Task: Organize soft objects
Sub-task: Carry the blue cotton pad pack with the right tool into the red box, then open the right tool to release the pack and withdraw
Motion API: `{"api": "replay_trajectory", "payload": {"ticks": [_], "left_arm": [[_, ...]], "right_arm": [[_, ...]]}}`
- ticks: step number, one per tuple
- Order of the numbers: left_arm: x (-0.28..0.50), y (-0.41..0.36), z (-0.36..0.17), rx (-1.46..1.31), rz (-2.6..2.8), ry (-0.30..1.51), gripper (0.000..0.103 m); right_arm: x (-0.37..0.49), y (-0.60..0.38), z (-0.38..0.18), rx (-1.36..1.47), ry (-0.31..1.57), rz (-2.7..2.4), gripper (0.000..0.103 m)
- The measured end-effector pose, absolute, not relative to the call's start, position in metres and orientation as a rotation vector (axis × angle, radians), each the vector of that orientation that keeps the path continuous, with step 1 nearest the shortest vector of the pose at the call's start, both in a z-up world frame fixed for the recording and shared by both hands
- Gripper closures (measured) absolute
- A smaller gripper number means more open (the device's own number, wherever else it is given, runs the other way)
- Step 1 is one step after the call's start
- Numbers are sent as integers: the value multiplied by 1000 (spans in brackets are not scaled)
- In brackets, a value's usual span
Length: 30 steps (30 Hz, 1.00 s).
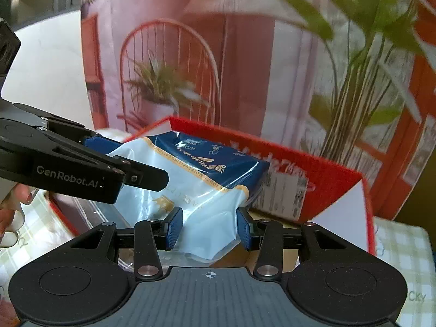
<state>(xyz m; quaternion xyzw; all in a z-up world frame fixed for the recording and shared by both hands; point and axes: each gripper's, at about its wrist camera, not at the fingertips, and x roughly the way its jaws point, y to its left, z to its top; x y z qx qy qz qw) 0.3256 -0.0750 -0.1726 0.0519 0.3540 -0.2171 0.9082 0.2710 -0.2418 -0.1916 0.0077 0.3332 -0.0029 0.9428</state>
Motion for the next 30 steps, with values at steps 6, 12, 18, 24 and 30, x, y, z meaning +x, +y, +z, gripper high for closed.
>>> {"api": "replay_trajectory", "payload": {"ticks": [6,12,18,24,30], "left_arm": [[330,-74,-182,121,-429,757,45],[322,-70,-178,153,-356,724,24],[292,-57,-162,117,-344,671,12],[255,-52,-147,159,-247,597,0],[224,-54,-143,148,-253,613,0]], "right_arm": [[284,-243,-204,19,765,-53,63],[280,-241,-200,-12,751,-123,38],[256,-244,-184,-11,658,-169,5],[217,-243,-166,-12,569,-201,0],[179,-240,-157,9,494,-239,0]]}}
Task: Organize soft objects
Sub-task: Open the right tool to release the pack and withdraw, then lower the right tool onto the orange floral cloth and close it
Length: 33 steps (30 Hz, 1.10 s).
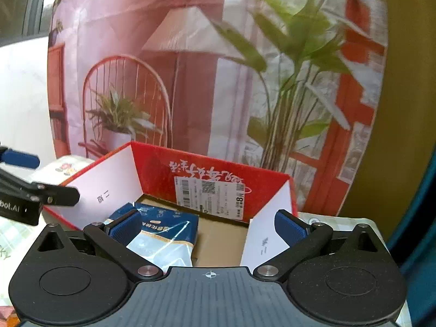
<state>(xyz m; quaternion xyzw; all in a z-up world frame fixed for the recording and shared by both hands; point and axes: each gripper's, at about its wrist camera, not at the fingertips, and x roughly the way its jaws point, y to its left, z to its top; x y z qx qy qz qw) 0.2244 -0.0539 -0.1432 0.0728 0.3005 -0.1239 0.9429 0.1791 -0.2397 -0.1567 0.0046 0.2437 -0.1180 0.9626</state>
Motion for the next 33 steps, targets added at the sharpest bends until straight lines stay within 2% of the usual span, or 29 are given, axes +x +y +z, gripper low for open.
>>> {"api": "replay_trajectory", "payload": {"ticks": [14,21,24,26,33], "left_arm": [[162,-49,-175,7,-275,704,0],[132,-40,-188,42,-253,767,0],[124,-29,-195,2,-261,794,6],[121,-22,-200,-38,-260,822,16],[115,-9,-202,-115,-235,837,16]], "right_arm": [[95,-222,-188,118,517,-230,0],[68,-200,-208,150,520,-165,0],[67,-186,-214,107,581,-124,1],[68,-175,-217,71,618,-123,0],[60,-143,-222,-77,665,-62,0]]}}
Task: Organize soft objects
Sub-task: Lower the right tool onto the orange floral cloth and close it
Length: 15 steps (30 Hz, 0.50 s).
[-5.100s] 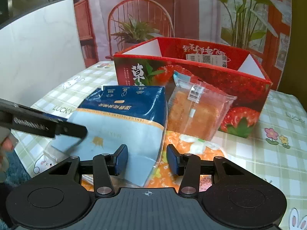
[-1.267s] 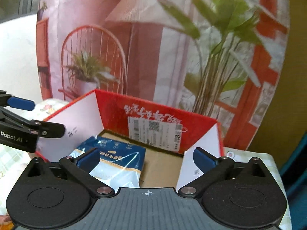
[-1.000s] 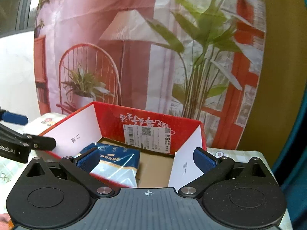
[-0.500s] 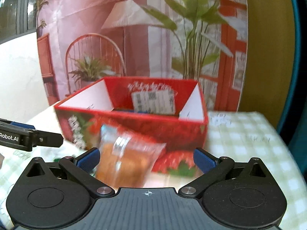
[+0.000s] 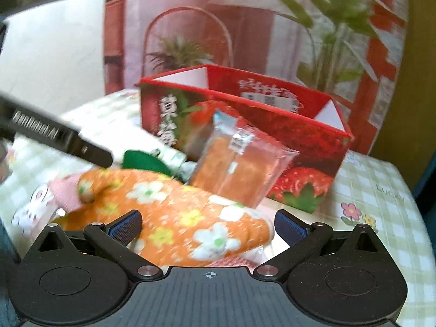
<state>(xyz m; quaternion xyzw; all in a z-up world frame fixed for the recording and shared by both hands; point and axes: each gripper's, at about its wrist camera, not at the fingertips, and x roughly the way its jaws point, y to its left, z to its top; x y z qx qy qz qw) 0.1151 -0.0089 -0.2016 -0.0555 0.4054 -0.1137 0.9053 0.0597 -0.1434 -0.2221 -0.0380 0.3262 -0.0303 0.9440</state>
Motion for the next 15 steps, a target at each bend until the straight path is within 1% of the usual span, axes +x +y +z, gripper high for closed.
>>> {"api": "replay_trajectory", "payload": {"ticks": [5,9,15], "left_arm": [[109,-13,-198,-92,-259,822,16],[106,-9,-200,-146,-290,832,16],[103,-1,-205,-201,-292,840,23]], "right_arm": [[50,-139,-211,-137,642,-50,0],[50,-137,-215,-174,704,-5,0],[69,-122,-233,-196,773,-8,0]]}}
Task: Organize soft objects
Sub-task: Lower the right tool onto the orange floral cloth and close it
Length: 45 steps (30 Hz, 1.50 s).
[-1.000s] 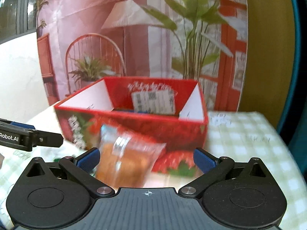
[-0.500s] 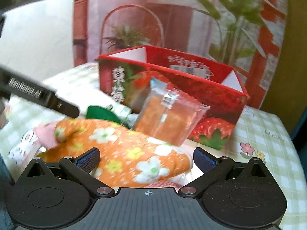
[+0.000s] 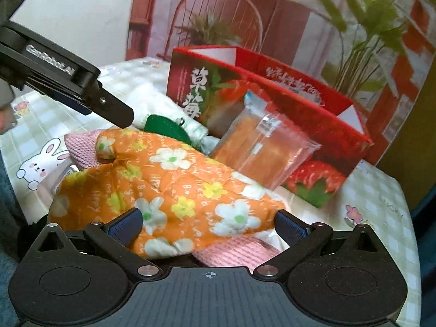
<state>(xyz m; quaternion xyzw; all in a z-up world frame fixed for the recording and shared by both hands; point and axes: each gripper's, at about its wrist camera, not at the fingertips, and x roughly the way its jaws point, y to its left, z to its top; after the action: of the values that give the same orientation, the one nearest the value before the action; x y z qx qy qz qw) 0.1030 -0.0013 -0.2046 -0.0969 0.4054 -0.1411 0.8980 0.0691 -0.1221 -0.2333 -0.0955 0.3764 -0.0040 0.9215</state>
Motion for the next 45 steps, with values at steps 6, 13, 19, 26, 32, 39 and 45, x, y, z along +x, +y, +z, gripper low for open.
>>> {"api": "replay_trajectory", "payload": {"ticks": [6,13,19,26,32,39,45], "left_arm": [[105,3,-208,-239,-304,849,34],[119,7,-224,-288,-279,876,39],[134,-2,-231,-265,-296,873,39],[128,-7,-237,-263,-327,890,50],[126,-7,-237,-271,-325,870,55],[118,-4,-225,-271,-346,812,58],[114,-5,-224,-252,-352,800,59]], "right_arm": [[101,-117,-238,-97,813,-48,1],[105,-132,-244,42,798,-58,0],[76,-147,-238,115,750,-72,0],[71,-178,-237,241,712,-128,0],[75,-181,-240,282,686,-85,11],[63,-172,-221,240,602,-60,35],[58,-175,-219,247,596,-66,58]]}}
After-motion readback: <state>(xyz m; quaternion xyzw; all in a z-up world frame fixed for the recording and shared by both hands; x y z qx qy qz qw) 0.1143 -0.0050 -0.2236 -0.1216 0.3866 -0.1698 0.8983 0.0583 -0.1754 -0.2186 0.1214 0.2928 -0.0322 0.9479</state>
